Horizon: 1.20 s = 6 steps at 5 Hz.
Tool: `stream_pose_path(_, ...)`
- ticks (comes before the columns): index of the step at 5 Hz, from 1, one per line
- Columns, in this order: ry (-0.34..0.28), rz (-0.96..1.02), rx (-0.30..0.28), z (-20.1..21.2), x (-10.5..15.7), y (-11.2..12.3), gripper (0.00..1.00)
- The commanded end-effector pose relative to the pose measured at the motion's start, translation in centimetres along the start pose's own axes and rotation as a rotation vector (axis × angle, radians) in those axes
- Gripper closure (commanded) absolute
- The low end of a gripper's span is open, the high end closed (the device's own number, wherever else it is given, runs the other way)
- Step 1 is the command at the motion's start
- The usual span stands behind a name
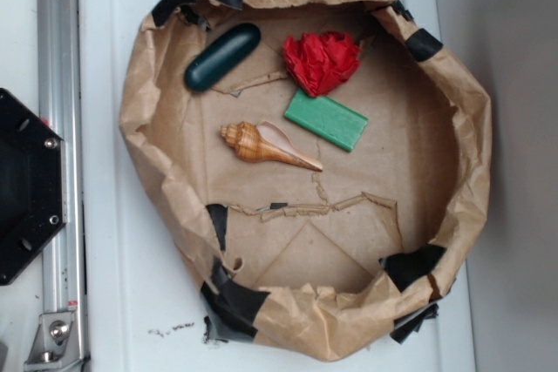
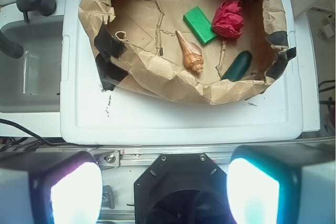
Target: Grab the shell.
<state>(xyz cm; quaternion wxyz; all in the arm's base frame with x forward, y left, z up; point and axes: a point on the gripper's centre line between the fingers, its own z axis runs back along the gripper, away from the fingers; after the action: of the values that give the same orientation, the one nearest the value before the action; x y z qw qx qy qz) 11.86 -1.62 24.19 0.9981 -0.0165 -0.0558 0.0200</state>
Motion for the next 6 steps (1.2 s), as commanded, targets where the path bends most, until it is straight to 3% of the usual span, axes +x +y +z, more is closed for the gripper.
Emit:
stream_pose_path(1,0.000,0.000,0.000,0.0,0.0,0.0,0.00)
stream_pose_path(2,-0.010,-0.044,0.026,-4.7,3.8,1.9,0.00)
stream_pose_path(3,-0.053,-0.039,0.024,-6.2,7.1,3.5,0.00)
stream_pose_path(4,-0.012,0.012,0.005,-8.4,10.1,4.7,0.00)
stream_pose_path(5,0.053,0.034,0.057,-12.4,10.3,4.8,0.00)
stream_pose_path(6,0.077,0.002,0.070,-16.5,9.3,4.8,0.00)
